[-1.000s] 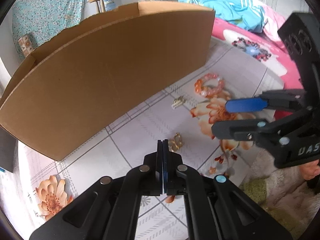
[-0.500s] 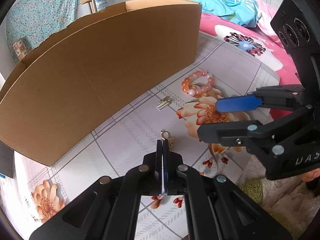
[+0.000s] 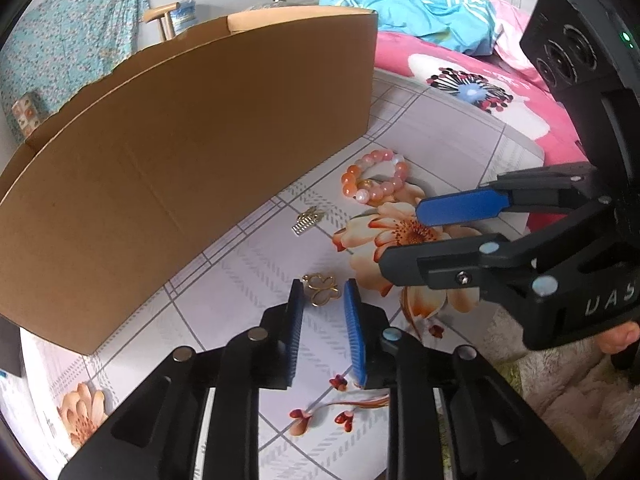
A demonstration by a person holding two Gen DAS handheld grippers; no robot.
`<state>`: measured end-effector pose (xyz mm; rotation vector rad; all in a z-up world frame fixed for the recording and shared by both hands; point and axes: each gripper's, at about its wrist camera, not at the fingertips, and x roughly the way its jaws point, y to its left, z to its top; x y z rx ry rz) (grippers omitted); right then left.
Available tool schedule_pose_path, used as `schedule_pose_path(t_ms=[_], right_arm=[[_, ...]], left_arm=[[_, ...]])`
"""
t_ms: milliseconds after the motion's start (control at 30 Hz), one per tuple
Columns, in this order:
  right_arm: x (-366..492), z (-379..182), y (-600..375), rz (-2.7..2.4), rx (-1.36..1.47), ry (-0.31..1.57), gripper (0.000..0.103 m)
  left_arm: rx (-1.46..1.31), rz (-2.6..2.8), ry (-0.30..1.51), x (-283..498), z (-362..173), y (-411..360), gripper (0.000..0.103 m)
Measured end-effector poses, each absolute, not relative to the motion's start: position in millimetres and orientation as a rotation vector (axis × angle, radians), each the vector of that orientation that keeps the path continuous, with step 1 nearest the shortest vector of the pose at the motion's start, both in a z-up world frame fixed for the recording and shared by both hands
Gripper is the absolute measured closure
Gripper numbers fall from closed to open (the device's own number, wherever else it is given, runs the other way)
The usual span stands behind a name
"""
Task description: Organize jewelry
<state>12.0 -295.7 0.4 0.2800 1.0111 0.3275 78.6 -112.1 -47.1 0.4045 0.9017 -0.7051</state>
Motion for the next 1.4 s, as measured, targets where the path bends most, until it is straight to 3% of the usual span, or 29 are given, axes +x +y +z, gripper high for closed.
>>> schedule_pose_path(t_ms=[533,1233,1267,1300,1400], right_arm=[[8.3,0.6,-293.0,0.332,0.278,1.009,0.046],[9.3,0.9,-291.6,0.319,0.286,1.009,0.046],[11.3,0.9,-290.8,0.319,0.286,1.009,0.046],[11.4,1.2,-290.8,0.318,0.286,1.008,0.046],[10.4,3.3,-291.7,0.323,0.287,0.997,0.046]], left_arm=[[0.598,-0.942,0.885,96.2,-46.7,-121.8,0.083],[0.529,-0.788,0.860,79.5,-45.0,-118.8,0.084],[0.522,-0.778,0.858,78.1,-44.7,-118.5,0.084],[0.515,-0.769,0.859,77.8,-44.6,-118.1,0.096],[0.479,-0.747,0.882,79.5,-45.3,-114.1,0.098]])
